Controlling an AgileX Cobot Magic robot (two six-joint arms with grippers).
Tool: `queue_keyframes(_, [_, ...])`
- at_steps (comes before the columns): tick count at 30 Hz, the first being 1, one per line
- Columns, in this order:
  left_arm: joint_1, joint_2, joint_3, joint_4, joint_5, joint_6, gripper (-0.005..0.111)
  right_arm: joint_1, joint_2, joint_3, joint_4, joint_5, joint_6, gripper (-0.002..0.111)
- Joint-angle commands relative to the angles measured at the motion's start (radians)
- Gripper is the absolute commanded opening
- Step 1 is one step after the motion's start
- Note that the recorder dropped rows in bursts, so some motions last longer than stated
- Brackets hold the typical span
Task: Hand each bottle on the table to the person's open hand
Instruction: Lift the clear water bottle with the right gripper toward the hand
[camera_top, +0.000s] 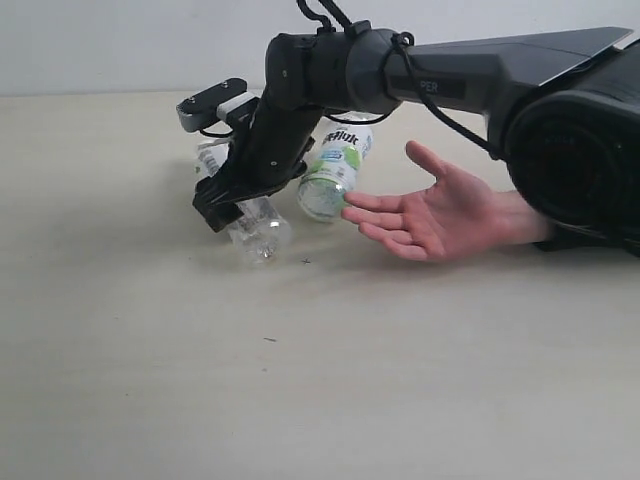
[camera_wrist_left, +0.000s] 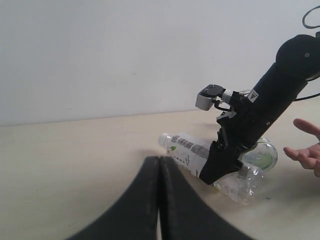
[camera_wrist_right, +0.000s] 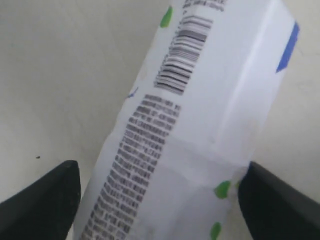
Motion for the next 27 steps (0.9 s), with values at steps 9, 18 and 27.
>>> queue_keyframes(9, [0.002,-0.001,0.001,-0.002,-0.001,-0.007,0.000,0.000,-0.042,-0.007,0.015,0.005,-0.004,0.023])
queue_keyframes(18, [0.002,-0.001,0.001,-0.002,-0.001,-0.007,0.000,0.000,-0.155,-0.007,0.023,0.013,-0.002,0.018])
queue_keyframes(27, [0.002,-0.001,0.001,-0.002,-0.001,-0.007,0.000,-0.031,-0.337,0.023,0.012,0.197,-0.002,0.018])
